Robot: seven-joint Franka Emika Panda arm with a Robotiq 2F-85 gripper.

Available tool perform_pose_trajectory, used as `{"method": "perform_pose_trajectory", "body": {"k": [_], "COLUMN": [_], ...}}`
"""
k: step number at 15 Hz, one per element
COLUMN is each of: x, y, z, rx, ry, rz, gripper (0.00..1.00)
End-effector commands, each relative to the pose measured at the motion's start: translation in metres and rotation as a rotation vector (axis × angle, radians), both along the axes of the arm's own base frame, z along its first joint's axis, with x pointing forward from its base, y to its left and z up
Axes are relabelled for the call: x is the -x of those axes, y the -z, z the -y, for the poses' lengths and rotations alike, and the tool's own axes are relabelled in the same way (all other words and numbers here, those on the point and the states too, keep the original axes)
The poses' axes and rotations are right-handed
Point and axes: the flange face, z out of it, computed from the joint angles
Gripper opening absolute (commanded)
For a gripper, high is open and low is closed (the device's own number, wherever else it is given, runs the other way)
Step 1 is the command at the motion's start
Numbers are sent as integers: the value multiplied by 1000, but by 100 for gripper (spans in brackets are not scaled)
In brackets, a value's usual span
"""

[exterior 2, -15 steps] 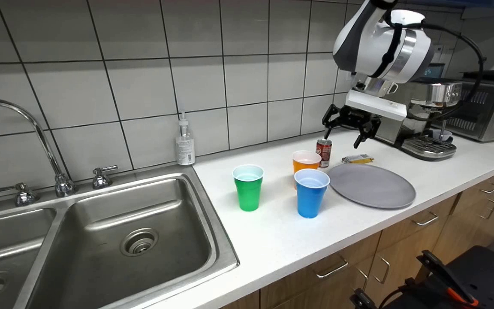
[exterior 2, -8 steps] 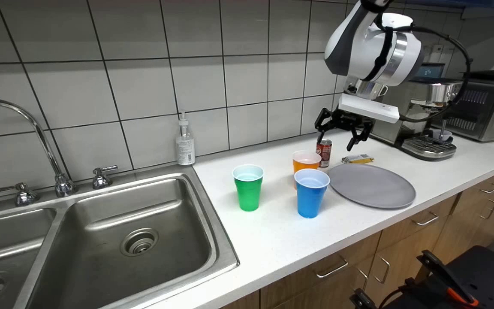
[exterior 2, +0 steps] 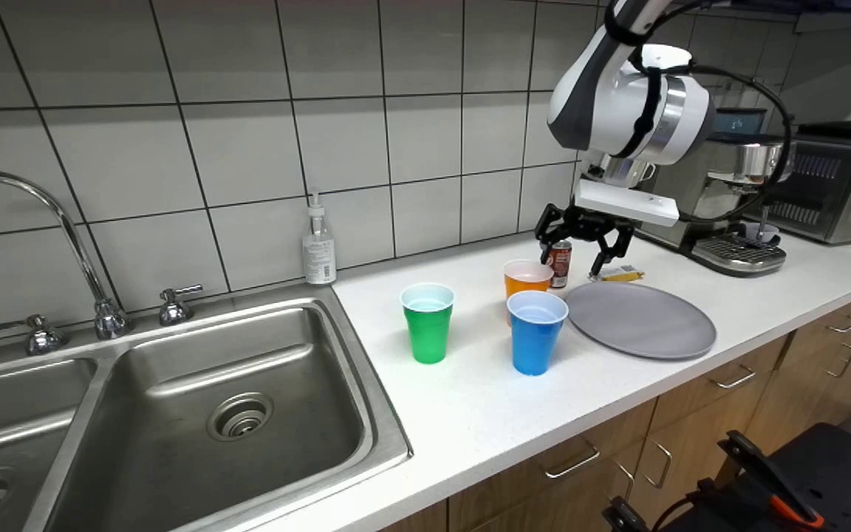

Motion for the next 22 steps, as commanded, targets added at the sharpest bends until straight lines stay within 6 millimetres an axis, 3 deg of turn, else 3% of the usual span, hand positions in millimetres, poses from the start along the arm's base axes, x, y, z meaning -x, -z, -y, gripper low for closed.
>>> {"method": "perform_pose_trajectory", "body": {"k": [1,11,12,14,22], "x": [-10,-28,-29,-30,-34], "y": [10,32,32,31,30], "z": [-7,-15,-16,-16,-15], "rx": [27,49,44,42,42], "ry": [12,51,51,49,47], "rz": [-1,-15,-15,-11,-9], "gripper": [100,100,75,66,3]}}
